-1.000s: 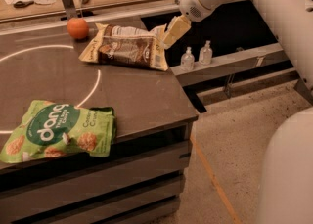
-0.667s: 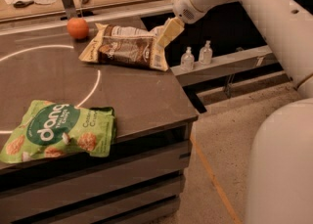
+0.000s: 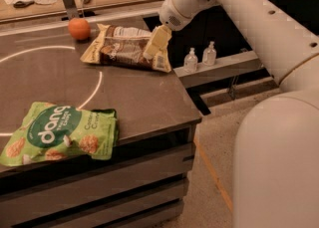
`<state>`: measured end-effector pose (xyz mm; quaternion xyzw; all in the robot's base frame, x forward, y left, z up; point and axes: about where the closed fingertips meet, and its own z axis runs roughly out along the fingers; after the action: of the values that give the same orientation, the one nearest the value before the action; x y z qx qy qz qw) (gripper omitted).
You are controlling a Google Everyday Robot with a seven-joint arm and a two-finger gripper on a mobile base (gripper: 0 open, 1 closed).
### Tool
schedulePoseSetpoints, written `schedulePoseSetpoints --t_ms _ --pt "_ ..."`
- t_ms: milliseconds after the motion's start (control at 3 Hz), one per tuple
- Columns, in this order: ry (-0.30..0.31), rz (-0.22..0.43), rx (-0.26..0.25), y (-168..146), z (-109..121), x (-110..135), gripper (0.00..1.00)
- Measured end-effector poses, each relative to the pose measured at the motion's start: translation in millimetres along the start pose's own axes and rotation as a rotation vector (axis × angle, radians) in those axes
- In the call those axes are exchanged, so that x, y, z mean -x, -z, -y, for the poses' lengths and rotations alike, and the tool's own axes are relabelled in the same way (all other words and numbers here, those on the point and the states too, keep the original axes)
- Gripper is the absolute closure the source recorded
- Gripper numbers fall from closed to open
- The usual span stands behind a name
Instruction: Move brown chip bag near green rice chip bag
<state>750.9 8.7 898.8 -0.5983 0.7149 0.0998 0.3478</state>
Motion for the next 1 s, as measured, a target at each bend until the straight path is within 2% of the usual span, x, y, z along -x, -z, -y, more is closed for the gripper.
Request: schedulePoseSetpoints --t_ms 333,1000 --pt "-0.005 -0.021 0.061 -23.1 -18.8 1.8 0.17" --pt "-0.003 -0.083 0.104 -41.7 -39.5 -2.4 0.62"
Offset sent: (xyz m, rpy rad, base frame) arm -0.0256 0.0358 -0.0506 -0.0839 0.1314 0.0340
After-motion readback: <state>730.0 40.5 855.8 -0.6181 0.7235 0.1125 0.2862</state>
